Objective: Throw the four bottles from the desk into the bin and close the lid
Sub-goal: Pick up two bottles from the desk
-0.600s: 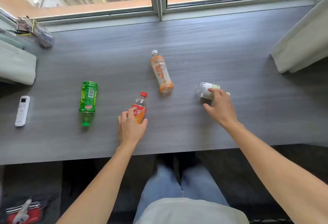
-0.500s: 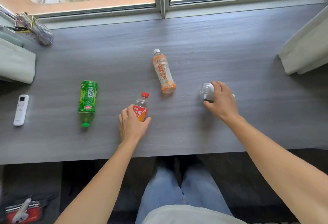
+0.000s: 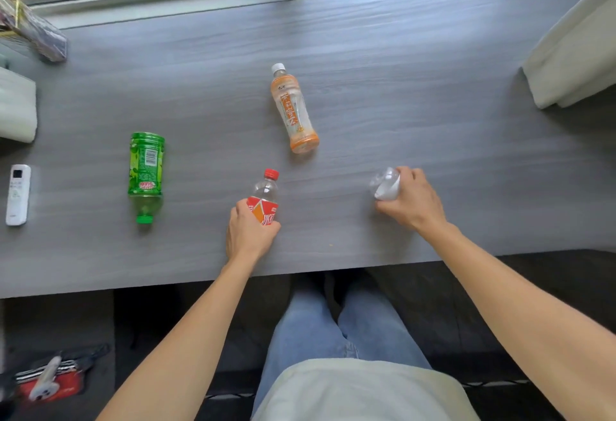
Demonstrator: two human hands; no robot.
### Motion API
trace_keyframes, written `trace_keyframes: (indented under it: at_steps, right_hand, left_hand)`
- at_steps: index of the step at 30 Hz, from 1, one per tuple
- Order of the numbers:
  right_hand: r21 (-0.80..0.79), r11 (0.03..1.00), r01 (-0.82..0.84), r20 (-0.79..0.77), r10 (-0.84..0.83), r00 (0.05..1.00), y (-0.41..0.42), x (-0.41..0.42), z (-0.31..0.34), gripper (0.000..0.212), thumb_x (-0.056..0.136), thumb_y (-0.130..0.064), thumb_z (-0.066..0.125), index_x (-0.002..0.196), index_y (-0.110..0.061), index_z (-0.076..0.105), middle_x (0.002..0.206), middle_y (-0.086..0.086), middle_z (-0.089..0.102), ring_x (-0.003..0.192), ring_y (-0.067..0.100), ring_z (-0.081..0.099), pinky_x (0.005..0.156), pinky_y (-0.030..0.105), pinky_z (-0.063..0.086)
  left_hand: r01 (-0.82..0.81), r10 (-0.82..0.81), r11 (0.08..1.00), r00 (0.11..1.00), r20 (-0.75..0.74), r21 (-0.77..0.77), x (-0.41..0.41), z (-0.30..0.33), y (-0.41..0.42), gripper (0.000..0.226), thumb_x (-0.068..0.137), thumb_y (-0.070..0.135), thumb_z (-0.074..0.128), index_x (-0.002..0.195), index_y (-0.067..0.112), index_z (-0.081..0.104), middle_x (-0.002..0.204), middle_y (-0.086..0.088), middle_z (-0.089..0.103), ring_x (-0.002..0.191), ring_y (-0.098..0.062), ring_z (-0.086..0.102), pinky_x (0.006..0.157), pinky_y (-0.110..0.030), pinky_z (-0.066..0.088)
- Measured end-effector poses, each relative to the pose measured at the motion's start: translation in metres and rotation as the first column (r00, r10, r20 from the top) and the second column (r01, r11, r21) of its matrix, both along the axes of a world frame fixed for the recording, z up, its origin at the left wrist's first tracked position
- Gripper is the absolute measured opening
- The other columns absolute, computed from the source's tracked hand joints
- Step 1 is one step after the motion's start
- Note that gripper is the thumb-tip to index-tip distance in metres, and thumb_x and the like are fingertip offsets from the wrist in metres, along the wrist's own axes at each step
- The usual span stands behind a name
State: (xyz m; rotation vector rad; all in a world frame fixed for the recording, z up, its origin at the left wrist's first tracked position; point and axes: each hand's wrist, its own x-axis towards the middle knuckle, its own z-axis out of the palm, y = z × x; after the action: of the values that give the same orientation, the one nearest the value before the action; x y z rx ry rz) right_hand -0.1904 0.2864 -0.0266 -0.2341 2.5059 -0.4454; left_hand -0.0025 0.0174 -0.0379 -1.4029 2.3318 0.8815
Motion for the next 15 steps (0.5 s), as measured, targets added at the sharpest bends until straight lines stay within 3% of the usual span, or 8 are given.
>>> trace_keyframes:
  at_steps: [7, 11, 15]
  right_hand:
    - [-0.052, 0.981, 0.187, 0.215, -0.171, 0.961, 0.08, 0.072, 0.025, 0.072, 0.057, -0.062, 0.068, 0.119, -0.035, 0.046, 0.092, -0.012, 0.062, 0.084, 0.015, 0.061, 0.065, 0.032, 0.051]
    - [-0.038, 0.939, 0.343, 0.276, -0.32, 0.906, 0.125, 0.11, 0.033, 0.077, 0.057, -0.064, 0.071, 0.123, -0.037, 0.043, 0.099, -0.009, 0.061, 0.087, 0.013, 0.061, 0.06, 0.027, 0.048]
    - [0.002, 0.82, 0.573, 0.285, -0.55, 0.785, 0.158, 0.157, 0.036, 0.07, 0.054, -0.06, 0.071, 0.116, -0.041, 0.043, 0.095, -0.01, 0.063, 0.084, 0.012, 0.064, 0.056, 0.027, 0.049]
  left_hand:
    - [0.179, -0.185, 0.97, 0.983, 0.02, 0.165, 0.043, 0.021, 0.04, 0.055, 0.062, 0.044, 0.071, 0.107, 0.03, 0.043, 0.093, 0.006, 0.059, 0.082, -0.015, 0.061, 0.074, -0.044, 0.058]
    - [0.34, -0.362, 0.905, 0.931, 0.044, 0.256, 0.054, 0.025, 0.056, 0.058, 0.064, 0.05, 0.069, 0.11, 0.034, 0.039, 0.092, 0.007, 0.062, 0.081, -0.014, 0.064, 0.07, -0.04, 0.059]
    - [0.525, -0.566, 0.797, 0.821, 0.068, 0.297, 0.052, 0.027, 0.064, 0.061, 0.061, 0.053, 0.068, 0.109, 0.035, 0.035, 0.09, 0.008, 0.061, 0.077, -0.015, 0.064, 0.062, -0.032, 0.055]
